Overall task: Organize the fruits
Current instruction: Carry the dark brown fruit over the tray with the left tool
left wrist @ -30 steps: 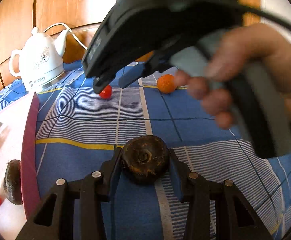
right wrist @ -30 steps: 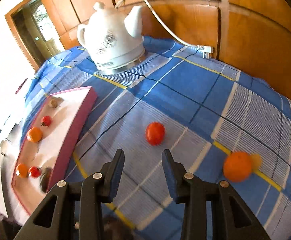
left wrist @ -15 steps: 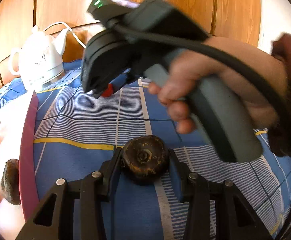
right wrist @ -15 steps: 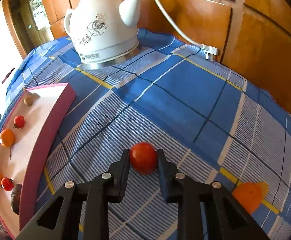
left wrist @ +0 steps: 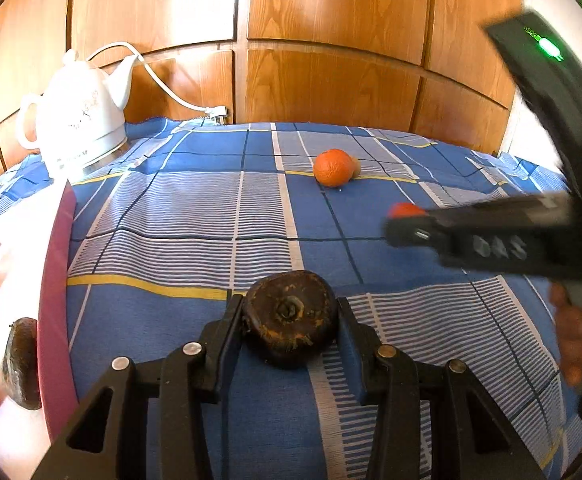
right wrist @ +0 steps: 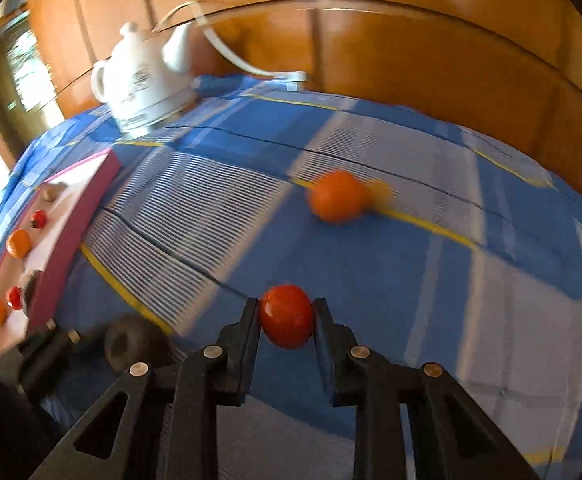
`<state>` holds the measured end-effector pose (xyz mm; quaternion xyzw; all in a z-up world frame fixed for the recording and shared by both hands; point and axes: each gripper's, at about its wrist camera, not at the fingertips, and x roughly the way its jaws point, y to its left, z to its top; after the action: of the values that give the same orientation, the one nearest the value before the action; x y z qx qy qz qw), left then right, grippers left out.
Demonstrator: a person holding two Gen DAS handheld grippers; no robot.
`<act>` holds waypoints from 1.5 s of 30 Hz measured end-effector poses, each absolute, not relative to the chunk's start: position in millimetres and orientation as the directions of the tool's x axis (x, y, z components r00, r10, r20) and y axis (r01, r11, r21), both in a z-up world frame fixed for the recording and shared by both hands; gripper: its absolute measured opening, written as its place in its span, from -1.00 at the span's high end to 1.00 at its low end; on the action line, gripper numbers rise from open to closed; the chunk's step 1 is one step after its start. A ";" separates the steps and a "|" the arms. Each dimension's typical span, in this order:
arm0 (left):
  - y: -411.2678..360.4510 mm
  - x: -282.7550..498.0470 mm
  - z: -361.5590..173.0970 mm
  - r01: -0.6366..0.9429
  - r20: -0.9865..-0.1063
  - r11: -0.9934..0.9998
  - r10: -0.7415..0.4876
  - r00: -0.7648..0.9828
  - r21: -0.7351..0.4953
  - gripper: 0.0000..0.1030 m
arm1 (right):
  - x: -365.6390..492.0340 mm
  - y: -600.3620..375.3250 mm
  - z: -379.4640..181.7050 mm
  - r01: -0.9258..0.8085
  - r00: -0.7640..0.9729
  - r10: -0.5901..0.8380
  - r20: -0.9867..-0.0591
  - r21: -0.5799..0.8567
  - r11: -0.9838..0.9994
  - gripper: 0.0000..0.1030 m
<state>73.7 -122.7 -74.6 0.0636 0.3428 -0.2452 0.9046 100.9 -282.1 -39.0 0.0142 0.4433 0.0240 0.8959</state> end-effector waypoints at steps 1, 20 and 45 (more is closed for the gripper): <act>-123.0 73.0 -74.3 0.487 -0.652 0.872 -0.397 0.645 -0.049 0.15 | 95.5 -286.0 -40.7 -0.011 0.610 0.039 -0.791 0.041 0.999 0.50; -95.2 72.3 -4.5 0.455 -0.662 0.877 -0.434 0.612 -0.155 0.16 | 71.3 -296.9 -58.7 0.051 0.665 -0.004 -0.747 0.040 0.998 0.49; 64.8 148.2 -0.5 0.010 -0.732 0.984 -0.140 0.667 -0.179 0.15 | 70.4 -297.0 -58.4 0.052 0.669 -0.008 -0.744 0.036 0.998 0.49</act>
<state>148.2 64.8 -0.5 -0.0800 0.4058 -0.0414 0.9095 70.4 -297.0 -58.4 0.0270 0.4067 -0.0162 0.9130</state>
